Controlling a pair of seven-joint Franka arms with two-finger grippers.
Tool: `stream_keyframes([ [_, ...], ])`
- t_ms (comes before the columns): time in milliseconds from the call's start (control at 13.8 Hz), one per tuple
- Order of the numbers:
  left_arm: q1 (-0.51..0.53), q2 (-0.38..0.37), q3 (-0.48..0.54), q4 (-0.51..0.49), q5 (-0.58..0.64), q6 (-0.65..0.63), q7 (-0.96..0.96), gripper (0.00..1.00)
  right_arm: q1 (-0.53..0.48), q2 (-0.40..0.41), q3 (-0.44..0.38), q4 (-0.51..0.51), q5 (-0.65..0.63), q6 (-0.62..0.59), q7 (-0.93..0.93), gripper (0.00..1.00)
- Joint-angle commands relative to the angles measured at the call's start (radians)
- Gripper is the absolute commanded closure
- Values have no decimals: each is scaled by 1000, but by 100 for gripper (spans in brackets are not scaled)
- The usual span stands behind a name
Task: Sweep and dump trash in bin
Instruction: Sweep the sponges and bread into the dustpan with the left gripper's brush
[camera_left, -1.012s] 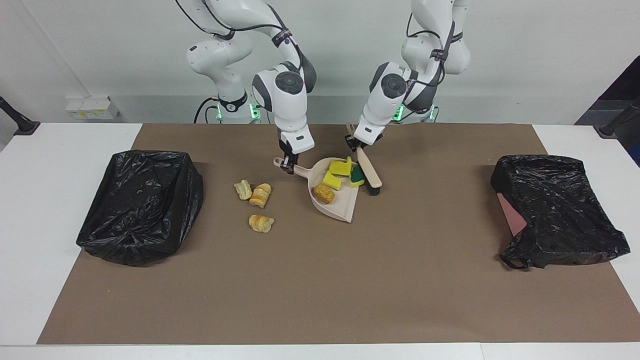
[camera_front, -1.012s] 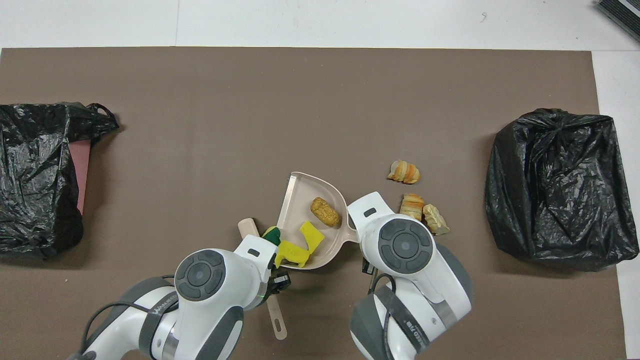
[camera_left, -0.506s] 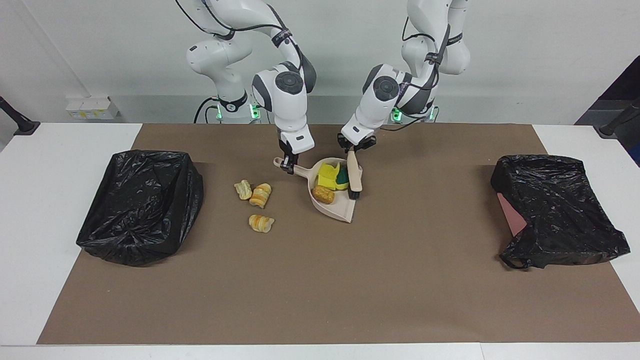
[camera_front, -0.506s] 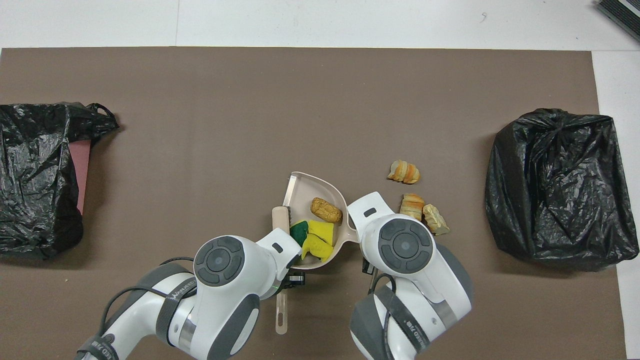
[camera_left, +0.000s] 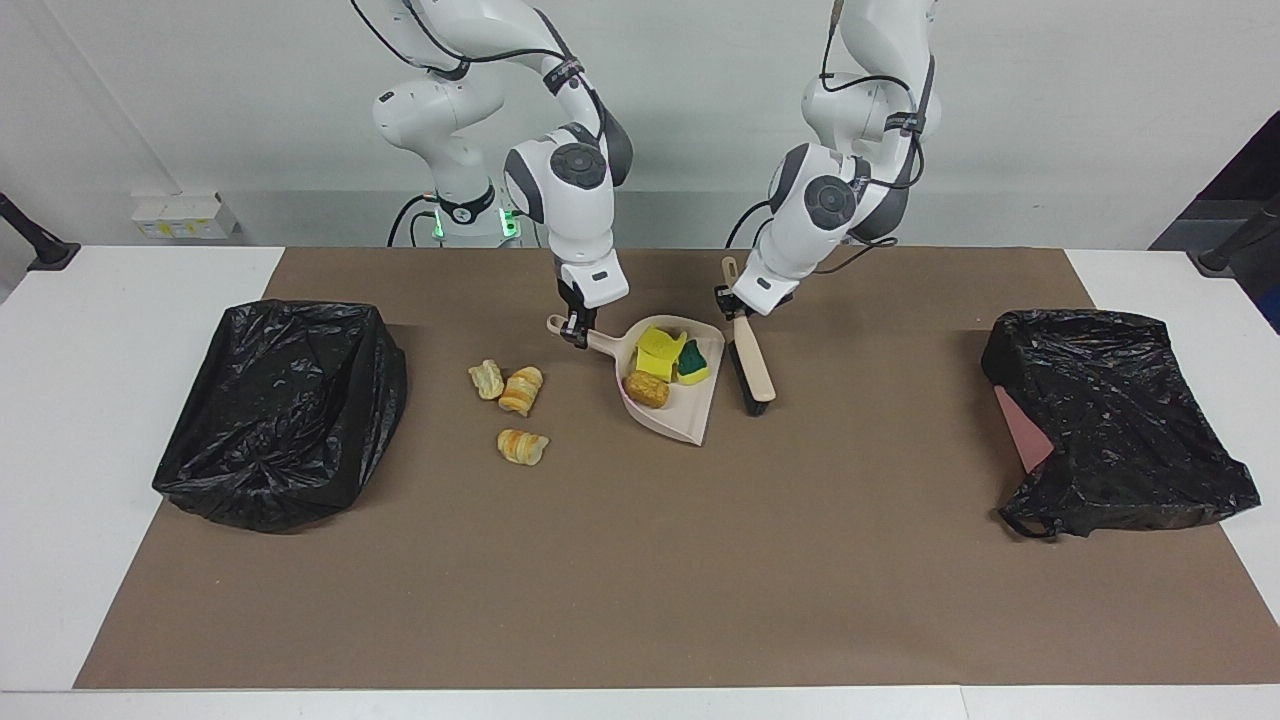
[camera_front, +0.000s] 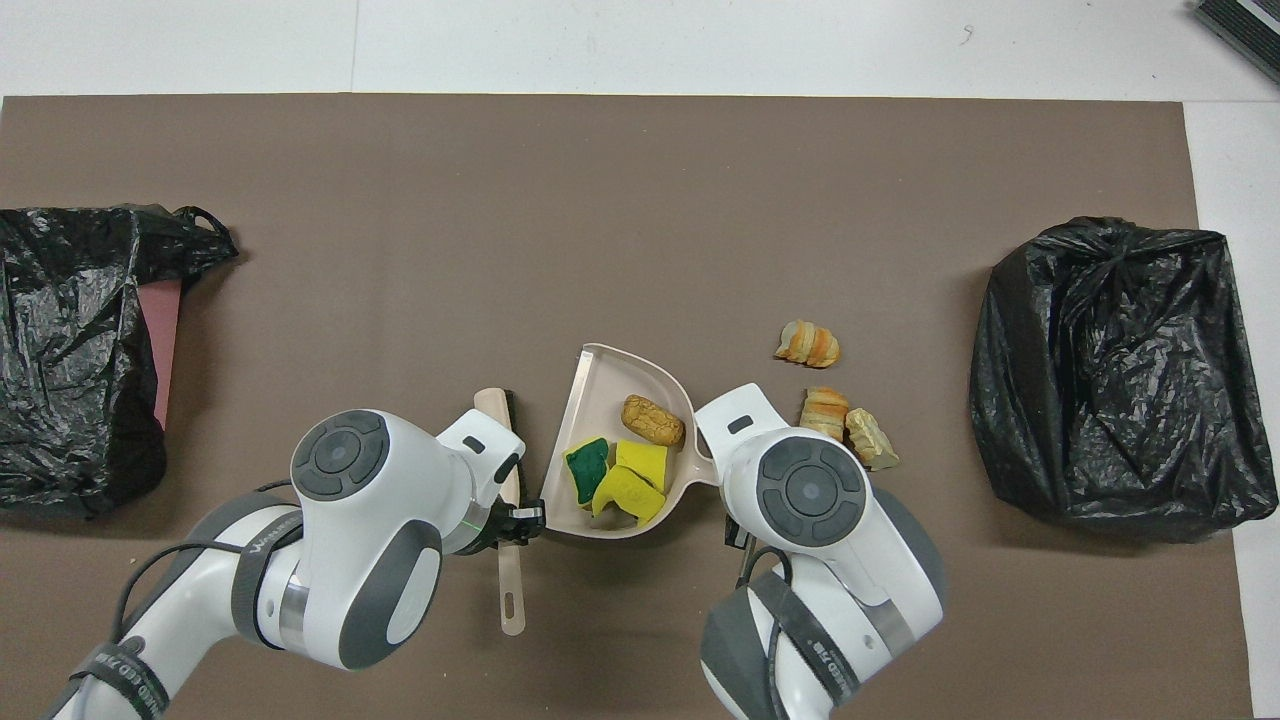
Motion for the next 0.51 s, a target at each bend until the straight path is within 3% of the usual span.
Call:
stream_keyframes([
  [0,12,-2,-6,7,0,-28,-19,100,-45,-16,3,22,-14,-46,-3,100],
  [289,-7,-28,-9,-19,0,-8,-33,100,-172,-83,4,98,-3,-165,-139,100],
  [434,-71,-45,-11,-47,2,41,-83,100,-245,-115,3,144,0,-214,-208,100],
])
